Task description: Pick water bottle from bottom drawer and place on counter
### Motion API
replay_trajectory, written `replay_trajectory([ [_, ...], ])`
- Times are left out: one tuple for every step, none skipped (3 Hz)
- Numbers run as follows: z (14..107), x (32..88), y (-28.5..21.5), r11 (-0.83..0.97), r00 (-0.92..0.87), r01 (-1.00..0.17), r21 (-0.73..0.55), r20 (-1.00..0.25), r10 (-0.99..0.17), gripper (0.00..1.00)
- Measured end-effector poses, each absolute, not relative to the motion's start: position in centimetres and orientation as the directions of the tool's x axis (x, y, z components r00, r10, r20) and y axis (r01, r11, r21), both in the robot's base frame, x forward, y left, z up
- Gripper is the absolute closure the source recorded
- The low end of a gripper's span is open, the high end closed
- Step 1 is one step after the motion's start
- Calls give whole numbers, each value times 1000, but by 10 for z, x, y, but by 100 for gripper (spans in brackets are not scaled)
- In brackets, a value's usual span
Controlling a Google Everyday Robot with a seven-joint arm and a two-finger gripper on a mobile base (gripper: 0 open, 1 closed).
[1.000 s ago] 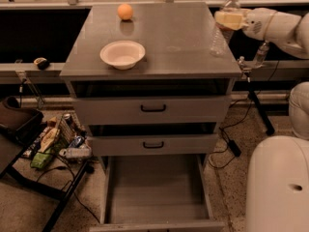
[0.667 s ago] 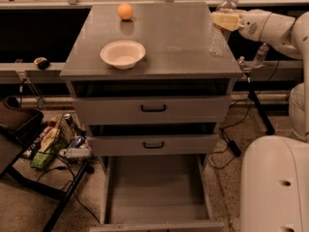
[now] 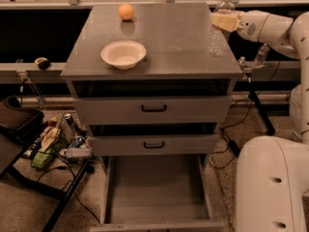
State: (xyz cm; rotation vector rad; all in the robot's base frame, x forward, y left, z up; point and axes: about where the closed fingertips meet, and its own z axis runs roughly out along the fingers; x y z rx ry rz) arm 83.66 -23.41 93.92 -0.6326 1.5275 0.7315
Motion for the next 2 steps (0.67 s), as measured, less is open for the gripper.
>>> replay_trajectory([
  [946,837,-234,647,-84,-758,82,-996,28,81],
  [946,836,-234,647,-83,-758,82,-996,28,57],
])
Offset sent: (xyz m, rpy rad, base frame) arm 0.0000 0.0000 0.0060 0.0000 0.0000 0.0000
